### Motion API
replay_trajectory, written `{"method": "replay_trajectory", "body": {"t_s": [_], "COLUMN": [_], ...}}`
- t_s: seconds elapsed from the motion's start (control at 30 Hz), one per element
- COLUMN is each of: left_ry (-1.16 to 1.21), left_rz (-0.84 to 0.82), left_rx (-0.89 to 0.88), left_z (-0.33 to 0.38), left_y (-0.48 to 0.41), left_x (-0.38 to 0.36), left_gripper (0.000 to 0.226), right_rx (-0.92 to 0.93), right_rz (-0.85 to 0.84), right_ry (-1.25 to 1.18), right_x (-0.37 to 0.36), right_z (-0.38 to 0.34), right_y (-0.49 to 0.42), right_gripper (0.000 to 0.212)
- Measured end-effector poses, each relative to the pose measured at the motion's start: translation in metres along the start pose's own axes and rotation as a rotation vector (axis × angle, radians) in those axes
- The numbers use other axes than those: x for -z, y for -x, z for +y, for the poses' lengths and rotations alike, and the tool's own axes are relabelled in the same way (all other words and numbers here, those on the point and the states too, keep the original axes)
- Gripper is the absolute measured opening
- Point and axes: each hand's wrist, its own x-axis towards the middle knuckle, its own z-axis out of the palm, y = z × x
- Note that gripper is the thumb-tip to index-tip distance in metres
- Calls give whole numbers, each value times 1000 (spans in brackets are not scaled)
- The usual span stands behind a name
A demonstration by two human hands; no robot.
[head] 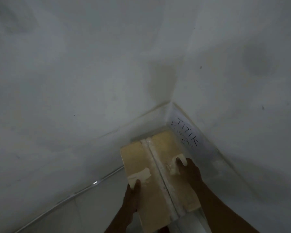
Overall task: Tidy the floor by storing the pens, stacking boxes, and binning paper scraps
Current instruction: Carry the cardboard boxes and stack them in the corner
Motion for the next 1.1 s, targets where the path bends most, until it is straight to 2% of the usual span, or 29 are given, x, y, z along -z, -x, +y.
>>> {"method": "replay_trajectory", "body": {"t_s": [0.23, 0.4, 0.57, 0.8, 0.97, 1.1], "left_ry": [39, 74, 59, 81, 69, 73], "left_rz": [36, -10, -35, -107, -44, -64], "left_rx": [99, 145, 178, 99, 120, 120], "left_z": [-16, -22, -26, -30, -40, -40], "left_y": [-43, -68, -113, -158, -180, -185], "left_x": [-22, -36, -51, -65, -67, -75], "left_gripper": [46, 45, 51, 45, 45, 44], "right_rx": [19, 12, 57, 78, 115, 162], "right_rz": [-40, -42, -21, -91, -152, -162], "right_ry": [134, 222, 284, 275, 311, 313], "right_x": [-18, -35, -54, -81, -95, -96], "right_z": [1, 10, 22, 42, 54, 62], "right_y": [-54, -89, -133, -179, -199, -209], "right_gripper": [66, 91, 106, 126, 136, 140]}}
